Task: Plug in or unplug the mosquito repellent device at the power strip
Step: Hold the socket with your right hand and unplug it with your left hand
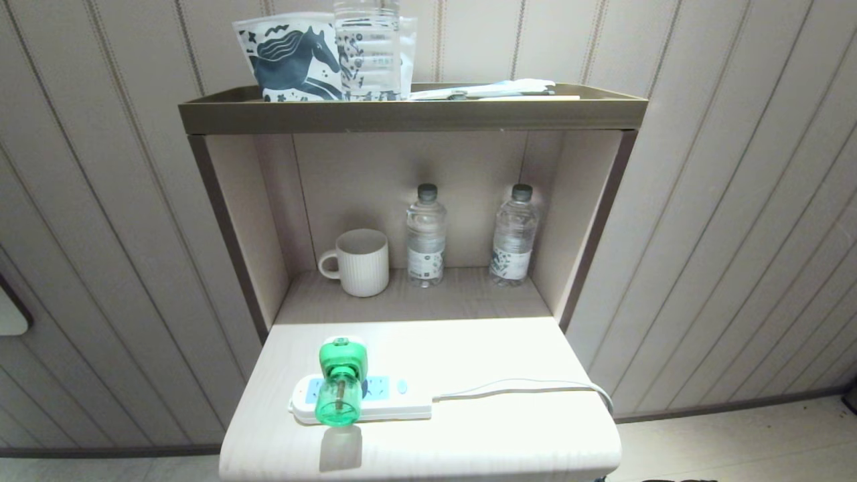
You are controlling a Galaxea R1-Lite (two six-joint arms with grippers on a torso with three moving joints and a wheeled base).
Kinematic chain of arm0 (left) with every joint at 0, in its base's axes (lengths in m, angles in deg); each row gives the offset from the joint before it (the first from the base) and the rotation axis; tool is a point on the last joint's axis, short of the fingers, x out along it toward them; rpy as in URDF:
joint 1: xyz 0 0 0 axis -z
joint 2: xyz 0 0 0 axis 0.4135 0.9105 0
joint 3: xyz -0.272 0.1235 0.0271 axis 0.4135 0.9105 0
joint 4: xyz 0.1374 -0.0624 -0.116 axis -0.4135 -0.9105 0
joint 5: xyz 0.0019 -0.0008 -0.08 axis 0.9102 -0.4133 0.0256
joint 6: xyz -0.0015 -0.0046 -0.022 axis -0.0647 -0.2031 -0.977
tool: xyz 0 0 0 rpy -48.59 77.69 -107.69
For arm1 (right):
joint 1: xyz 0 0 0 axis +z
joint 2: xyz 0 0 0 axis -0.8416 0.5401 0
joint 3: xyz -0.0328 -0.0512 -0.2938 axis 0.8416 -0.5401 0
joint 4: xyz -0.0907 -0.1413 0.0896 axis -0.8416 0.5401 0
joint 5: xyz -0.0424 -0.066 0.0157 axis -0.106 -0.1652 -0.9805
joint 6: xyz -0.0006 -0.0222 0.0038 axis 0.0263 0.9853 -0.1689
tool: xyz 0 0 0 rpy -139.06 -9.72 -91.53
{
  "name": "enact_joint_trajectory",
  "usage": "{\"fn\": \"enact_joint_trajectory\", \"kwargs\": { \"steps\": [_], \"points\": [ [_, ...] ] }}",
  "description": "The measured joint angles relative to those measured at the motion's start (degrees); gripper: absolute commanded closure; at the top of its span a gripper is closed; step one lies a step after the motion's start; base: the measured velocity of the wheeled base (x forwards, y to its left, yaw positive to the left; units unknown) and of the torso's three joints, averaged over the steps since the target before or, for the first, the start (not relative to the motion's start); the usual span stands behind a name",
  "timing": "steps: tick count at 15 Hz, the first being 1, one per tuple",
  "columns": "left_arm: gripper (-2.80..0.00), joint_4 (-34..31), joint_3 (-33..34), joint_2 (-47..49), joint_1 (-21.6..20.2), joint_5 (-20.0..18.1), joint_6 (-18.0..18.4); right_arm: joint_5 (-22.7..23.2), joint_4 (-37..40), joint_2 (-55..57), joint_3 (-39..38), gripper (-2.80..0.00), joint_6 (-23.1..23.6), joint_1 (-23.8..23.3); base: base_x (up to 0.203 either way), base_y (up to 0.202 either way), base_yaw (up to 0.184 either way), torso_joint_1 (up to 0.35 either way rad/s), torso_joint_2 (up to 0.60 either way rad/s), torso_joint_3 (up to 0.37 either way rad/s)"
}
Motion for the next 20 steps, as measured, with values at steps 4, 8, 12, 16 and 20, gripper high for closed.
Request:
{"fn": "enact_joint_trajectory", "kwargs": {
  "steps": [4, 8, 12, 16, 20],
  "points": [
    [0.00, -0.44, -0.09, 0.00, 0.00, 0.01, -0.20, 0.04, -0.02, 0.00, 0.00, 0.00, 0.00, 0.05, 0.000, 0.000, 0.000, 0.000, 0.00, 0.000],
    [0.00, -0.44, -0.15, 0.00, 0.00, 0.01, -0.20, 0.06, 0.01, 0.00, 0.00, 0.00, -0.01, 0.03, 0.000, 0.000, 0.000, 0.000, 0.00, 0.000],
    [0.00, -0.44, -0.15, 0.00, 0.00, 0.01, -0.20, 0.03, 0.04, 0.00, 0.07, 0.00, 0.00, -0.03, 0.000, 0.000, 0.000, 0.000, 0.00, 0.000],
    [0.00, -0.36, -0.09, -0.01, 0.00, -0.01, 0.05, 0.04, 0.04, 0.00, 0.09, 0.00, 0.02, -0.06, 0.000, 0.000, 0.000, 0.000, 0.00, 0.000],
    [0.00, -0.89, -0.34, -0.11, -0.07, 0.21, 1.62, 0.04, 0.06, 0.00, 0.09, 0.00, 0.07, -0.06, 0.000, 0.000, 0.000, 0.000, 0.00, 0.000]
  ]
}}
